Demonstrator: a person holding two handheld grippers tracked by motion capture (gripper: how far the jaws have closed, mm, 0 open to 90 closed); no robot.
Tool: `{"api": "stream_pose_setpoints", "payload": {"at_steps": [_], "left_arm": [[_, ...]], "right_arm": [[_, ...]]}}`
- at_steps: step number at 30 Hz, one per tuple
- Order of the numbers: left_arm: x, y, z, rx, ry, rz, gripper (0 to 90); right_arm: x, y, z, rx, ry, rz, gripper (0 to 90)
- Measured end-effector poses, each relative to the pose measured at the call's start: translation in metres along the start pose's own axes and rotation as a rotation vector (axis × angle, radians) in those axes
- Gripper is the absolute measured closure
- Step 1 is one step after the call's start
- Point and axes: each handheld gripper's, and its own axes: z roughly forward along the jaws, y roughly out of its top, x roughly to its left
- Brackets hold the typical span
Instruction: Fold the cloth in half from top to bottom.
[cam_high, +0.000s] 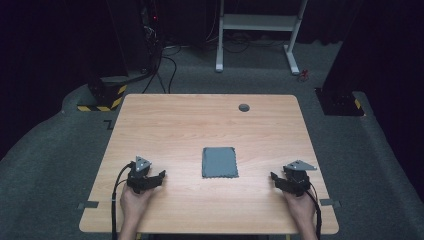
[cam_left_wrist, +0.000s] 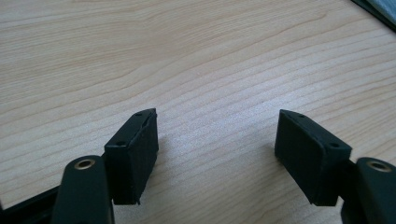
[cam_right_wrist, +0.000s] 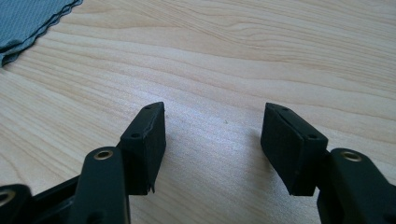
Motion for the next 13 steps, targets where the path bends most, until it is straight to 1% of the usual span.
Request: {"api": "stream_pose_setpoints", "payload": {"at_steps": [13], "left_arm": [[0.0001,0.0,0.0001,0.0,-0.002,0.001,29.8]], "right_arm": [[0.0,0.0,0.0,0.0,0.0,0.0,40.1]]}}
